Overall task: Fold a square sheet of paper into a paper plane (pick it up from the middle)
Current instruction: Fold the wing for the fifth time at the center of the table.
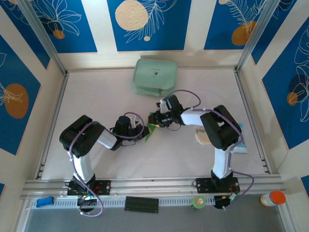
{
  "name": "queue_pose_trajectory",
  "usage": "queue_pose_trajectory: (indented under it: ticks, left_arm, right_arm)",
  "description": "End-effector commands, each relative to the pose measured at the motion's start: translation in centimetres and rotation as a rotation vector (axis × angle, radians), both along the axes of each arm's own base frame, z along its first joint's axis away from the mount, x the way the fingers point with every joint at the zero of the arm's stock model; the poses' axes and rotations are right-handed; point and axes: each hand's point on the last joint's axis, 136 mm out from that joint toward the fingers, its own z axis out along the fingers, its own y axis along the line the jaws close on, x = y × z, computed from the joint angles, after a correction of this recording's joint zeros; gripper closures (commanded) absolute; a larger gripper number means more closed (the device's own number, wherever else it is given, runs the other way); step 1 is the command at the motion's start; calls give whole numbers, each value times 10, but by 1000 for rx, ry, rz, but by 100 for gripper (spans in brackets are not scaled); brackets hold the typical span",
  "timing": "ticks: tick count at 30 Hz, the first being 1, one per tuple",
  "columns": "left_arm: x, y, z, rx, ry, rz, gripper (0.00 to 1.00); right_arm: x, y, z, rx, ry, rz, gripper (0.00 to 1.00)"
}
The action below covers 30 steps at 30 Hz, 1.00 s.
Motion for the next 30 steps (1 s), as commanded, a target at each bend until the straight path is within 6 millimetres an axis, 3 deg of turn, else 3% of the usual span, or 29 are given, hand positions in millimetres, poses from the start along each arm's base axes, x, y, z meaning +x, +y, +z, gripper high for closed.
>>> queue_pose_trajectory:
  ticks: [1,10,17,21,25,30]
  left_arm:
    - [-11,11,-34,71,105,11,87]
    - [-11,14,-34,67,116,19,92]
    - [-10,10,-27,71,115,-14,96]
    - [-11,10,-25,90,124,-33,98]
    - [-11,9,-24,96,130,-44,99]
    - [-10,7,-22,96,129,-55,99]
  right_arm:
    - [0,6,-2,-8,24,4,66]
    - [2,-3,-8,-82,43,-41,69]
    - [-1,-17,14,-102,-36,-77,67]
    - [-4,-34,19,-152,-85,-111,63]
    - [-6,-54,7,-267,-91,-135,55]
    - [0,-57,2,-364,-86,-126,44]
